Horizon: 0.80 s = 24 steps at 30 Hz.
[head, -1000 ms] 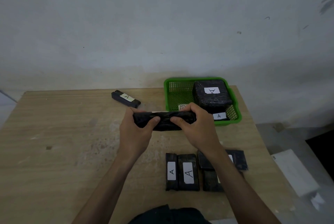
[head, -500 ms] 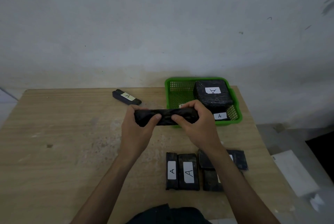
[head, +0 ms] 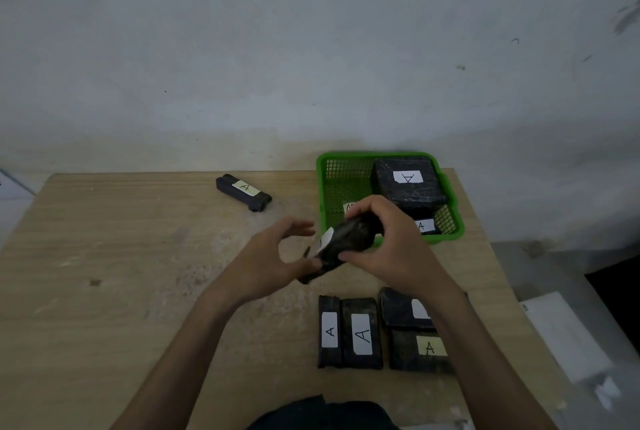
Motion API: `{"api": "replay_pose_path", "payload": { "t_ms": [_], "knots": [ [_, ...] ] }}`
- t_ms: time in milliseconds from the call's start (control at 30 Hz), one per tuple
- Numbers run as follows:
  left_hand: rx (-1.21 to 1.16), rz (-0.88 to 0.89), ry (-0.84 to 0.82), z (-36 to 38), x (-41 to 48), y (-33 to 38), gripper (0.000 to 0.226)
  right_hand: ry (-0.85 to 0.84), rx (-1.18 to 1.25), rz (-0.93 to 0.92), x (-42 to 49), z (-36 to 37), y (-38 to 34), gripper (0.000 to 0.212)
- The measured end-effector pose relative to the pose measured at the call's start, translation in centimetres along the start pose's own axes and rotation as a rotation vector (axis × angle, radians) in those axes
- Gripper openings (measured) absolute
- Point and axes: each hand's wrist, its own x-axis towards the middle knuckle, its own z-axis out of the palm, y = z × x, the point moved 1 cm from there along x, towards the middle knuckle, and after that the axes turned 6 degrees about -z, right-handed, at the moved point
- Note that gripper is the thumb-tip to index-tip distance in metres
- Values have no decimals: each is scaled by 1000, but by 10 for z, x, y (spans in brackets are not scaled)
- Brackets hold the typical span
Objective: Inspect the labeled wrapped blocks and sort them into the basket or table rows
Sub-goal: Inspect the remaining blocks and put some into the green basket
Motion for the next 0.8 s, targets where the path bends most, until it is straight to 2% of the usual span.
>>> {"api": "replay_pose_path", "payload": {
  "t_ms": [67,167,367,533,667,800],
  "knots": [
    [69,104,-8,2,-1,8,64,-74,-68,-62,-1,0,-6,49],
    [38,227,-38,6,-1,14,63,-119,-86,-115,-3,0,-14,48],
    [-61,332,35,6,-1,19,69,-11,54,-122,-6,0,-27,66],
    [-63,412,105,9,3,20,68,45,115,-101,-5,4,-31,63],
    [10,478,235,8,3,25,60,31,-30,-146,-4,1,-32,60],
    [122,512,232,4,2,29,60,-19,-145,-231,-1,-4,-31,62]
  ]
}}
